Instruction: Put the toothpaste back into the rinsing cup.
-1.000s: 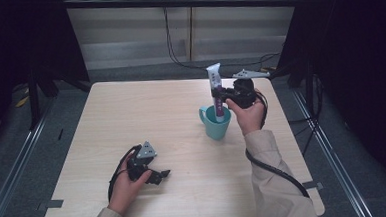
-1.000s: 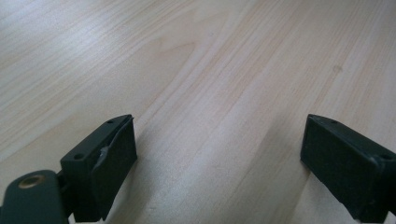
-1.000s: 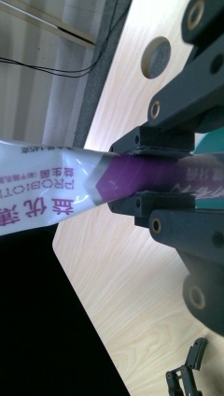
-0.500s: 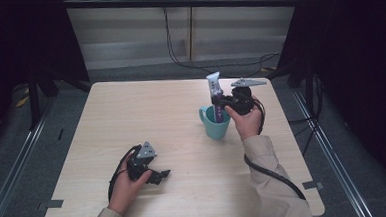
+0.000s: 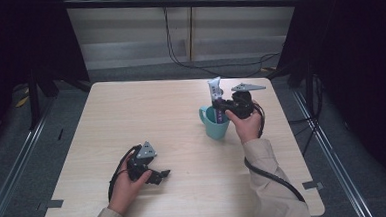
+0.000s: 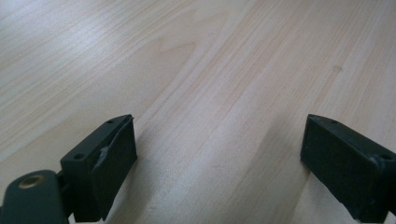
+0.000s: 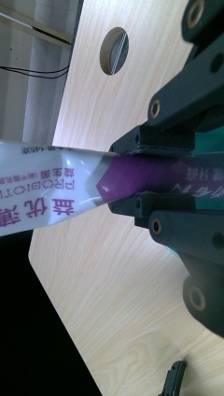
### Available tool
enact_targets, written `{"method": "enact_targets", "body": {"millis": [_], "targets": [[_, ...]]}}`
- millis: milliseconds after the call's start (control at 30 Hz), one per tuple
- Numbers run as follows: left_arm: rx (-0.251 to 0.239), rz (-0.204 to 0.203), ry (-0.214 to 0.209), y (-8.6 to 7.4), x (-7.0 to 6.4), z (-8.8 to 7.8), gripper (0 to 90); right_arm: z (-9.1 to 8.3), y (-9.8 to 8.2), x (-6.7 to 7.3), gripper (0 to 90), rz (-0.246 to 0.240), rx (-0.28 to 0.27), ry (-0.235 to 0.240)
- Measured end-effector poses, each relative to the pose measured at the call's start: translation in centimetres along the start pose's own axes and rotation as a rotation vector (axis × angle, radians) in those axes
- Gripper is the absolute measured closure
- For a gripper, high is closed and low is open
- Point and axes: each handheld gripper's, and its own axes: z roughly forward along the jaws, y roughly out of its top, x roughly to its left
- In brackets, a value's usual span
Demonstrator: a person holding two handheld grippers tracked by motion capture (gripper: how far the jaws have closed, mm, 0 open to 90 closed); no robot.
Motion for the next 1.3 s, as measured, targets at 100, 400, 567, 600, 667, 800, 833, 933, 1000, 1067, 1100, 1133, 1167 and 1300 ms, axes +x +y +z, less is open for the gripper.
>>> {"method": "enact_targets", "body": {"millis": [100, 400, 567, 600, 667, 800, 833, 933, 1000, 1067, 1100, 1133, 1167, 1300], "targets": [[0.0, 0.0, 0.0, 0.0, 0.0, 0.0, 10.2, 0.1, -0.2, 0.0, 74.3, 0.0, 0.004, -0.001], [0.0, 0.0, 0.003, 0.0, 0.0, 0.0, 10.2, 0.4, -0.7, 0.0, 74.1, 0.0, 0.018, -0.002], [-0.003, -0.001, 0.004, 0.0, 0.0, 0.0, 10.2, 0.5, -0.8, 0.1, 73.9, -0.001, 0.028, -0.003], [-0.003, -0.001, 0.003, 0.0, 0.0, 0.0, 10.2, 0.6, -0.8, 0.1, 73.9, -0.003, 0.03, -0.004], [-0.003, -0.001, 0.004, 0.0, 0.0, 0.0, 10.2, 0.6, -0.9, 0.0, 73.8, -0.004, 0.032, -0.008], [-0.003, -0.002, 0.005, 0.0, 0.0, 0.0, 10.2, 0.9, -1.3, -0.1, 73.7, 0.002, 0.038, -0.009], [-0.003, -0.002, 0.005, 0.0, 0.0, 0.0, 10.2, 0.9, -1.3, -0.1, 73.7, 0.002, 0.038, -0.009], [-0.003, -0.002, 0.005, 0.0, 0.0, 0.0, 10.2, 0.9, -1.2, 0.0, 73.4, 0.004, 0.039, -0.008], [-0.003, -0.002, 0.005, 0.0, 0.0, 0.0, 10.3, 0.9, -1.2, 0.0, 71.8, 0.008, 0.035, -0.008], [-0.003, -0.002, 0.005, 0.0, 0.0, 0.0, 10.2, 0.8, -1.0, -0.1, 71.1, 0.014, 0.021, -0.002], [-0.003, -0.002, 0.005, 0.0, 0.0, 0.0, 10.2, 0.8, -0.9, -0.2, 71.6, 0.01, 0.024, -0.008], [-0.003, -0.002, 0.005, 0.0, 0.0, 0.0, 10.2, 0.8, -0.9, -0.2, 71.5, 0.003, 0.031, -0.01], [-0.003, -0.004, 0.005, 0.0, -0.1, 0.0, 10.2, 0.7, -0.8, -0.1, 71.5, -0.001, 0.042, -0.012], [-0.004, -0.004, 0.005, 0.0, -0.1, 0.0, 10.2, 0.6, -0.9, -0.1, 72.3, -0.005, 0.039, -0.013]]}}
